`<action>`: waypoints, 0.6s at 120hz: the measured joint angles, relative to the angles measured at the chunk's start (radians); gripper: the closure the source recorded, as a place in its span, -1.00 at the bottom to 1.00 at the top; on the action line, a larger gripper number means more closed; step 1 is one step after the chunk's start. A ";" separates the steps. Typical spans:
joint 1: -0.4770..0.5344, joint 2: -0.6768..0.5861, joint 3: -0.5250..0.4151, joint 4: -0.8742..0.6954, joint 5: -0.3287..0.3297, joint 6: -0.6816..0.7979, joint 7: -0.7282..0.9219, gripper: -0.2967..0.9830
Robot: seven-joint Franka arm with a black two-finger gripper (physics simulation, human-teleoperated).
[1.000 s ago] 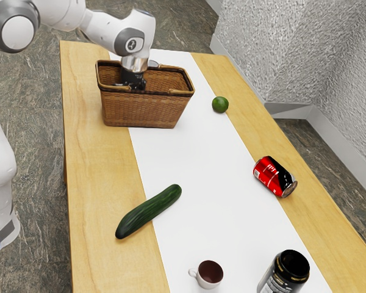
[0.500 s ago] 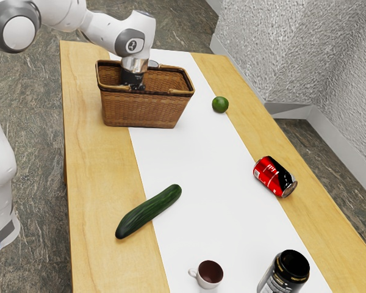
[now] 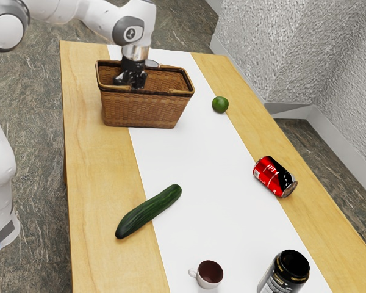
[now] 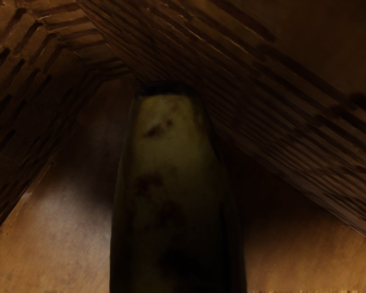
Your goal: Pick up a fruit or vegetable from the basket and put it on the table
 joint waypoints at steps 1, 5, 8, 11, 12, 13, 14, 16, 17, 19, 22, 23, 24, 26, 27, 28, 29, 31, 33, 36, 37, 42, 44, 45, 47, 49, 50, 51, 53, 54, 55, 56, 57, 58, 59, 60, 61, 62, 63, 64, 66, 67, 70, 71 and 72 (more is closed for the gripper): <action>0.000 -0.001 0.000 0.002 0.002 -0.001 0.000 0.33; -0.001 -0.007 -0.001 0.008 0.010 -0.005 0.000 0.33; -0.002 -0.011 -0.002 0.012 0.016 -0.008 0.001 0.33; -0.003 -0.016 -0.004 0.016 0.025 -0.011 0.001 0.34; -0.003 -0.018 -0.004 0.019 0.028 -0.012 0.001 0.34; -0.004 -0.019 -0.005 0.022 0.031 -0.014 0.001 0.34; -0.004 -0.021 -0.006 0.025 0.033 -0.015 0.001 0.34; -0.005 -0.023 -0.007 0.033 0.038 -0.018 0.001 0.34; -0.006 -0.024 -0.008 0.038 0.041 -0.020 0.001 0.34; -0.007 -0.026 -0.009 0.046 0.047 -0.024 0.002 0.34; -0.009 -0.029 -0.012 0.060 0.057 -0.030 0.002 0.35; -0.010 -0.029 -0.012 0.066 0.061 -0.032 0.002 0.35; -0.011 -0.030 -0.013 0.071 0.064 -0.034 0.002 0.35; -0.012 -0.031 -0.015 0.081 0.069 -0.039 0.002 0.35; -0.012 -0.032 -0.016 0.086 0.072 -0.042 0.002 0.36; -0.012 -0.033 -0.017 0.092 0.075 -0.045 0.002 0.36; -0.011 -0.035 -0.020 0.100 0.079 -0.049 0.002 0.37; -0.012 -0.037 -0.024 0.114 0.087 -0.056 0.002 0.37; -0.013 -0.039 -0.028 0.129 0.094 -0.064 0.002 0.37; -0.012 -0.043 -0.035 0.151 0.103 -0.077 0.002 0.36; -0.012 -0.044 -0.037 0.160 0.107 -0.082 0.002 0.36; -0.013 -0.052 -0.049 0.198 0.126 -0.106 0.003 0.35; -0.013 -0.055 -0.055 0.212 0.132 -0.116 0.003 0.35; -0.013 -0.057 -0.058 0.219 0.135 -0.121 0.003 0.35; -0.013 -0.060 -0.064 0.233 0.140 -0.131 0.002 0.35; -0.013 -0.063 -0.069 0.244 0.145 -0.141 0.002 0.35; -0.013 -0.065 -0.071 0.249 0.147 -0.146 0.002 0.34; -0.013 -0.067 -0.073 0.253 0.150 -0.151 0.002 0.34; -0.013 -0.072 -0.077 0.261 0.157 -0.160 0.002 0.35; -0.013 -0.076 -0.079 0.265 0.160 -0.165 0.002 0.35; -0.013 -0.079 -0.081 0.270 0.164 -0.170 0.002 0.35; -0.013 -0.082 -0.082 0.273 0.167 -0.175 0.002 0.34; -0.013 -0.085 -0.084 0.279 0.170 -0.180 0.002 0.35; -0.013 -0.088 -0.085 0.284 0.173 -0.185 0.002 0.34; -0.013 -0.092 -0.086 0.289 0.176 -0.190 0.002 0.34; -0.013 -0.095 -0.087 0.295 0.180 -0.195 0.002 0.34; -0.012 -0.099 -0.090 0.302 0.185 -0.201 0.002 0.34; -0.011 -0.102 -0.093 0.308 0.189 -0.207 0.002 0.34; -0.011 -0.106 -0.096 0.314 0.193 -0.212 0.002 0.34; -0.011 -0.109 -0.099 0.320 0.196 -0.217 0.001 0.33; -0.011 -0.114 -0.103 0.329 0.203 -0.228 0.001 0.33; -0.011 -0.116 -0.106 0.333 0.206 -0.233 0.001 0.33; -0.009 -0.122 -0.116 0.345 0.215 -0.247 0.000 0.33; -0.009 -0.123 -0.122 0.350 0.220 -0.251 0.000 0.34; -0.010 -0.124 -0.126 0.354 0.224 -0.255 0.000 0.33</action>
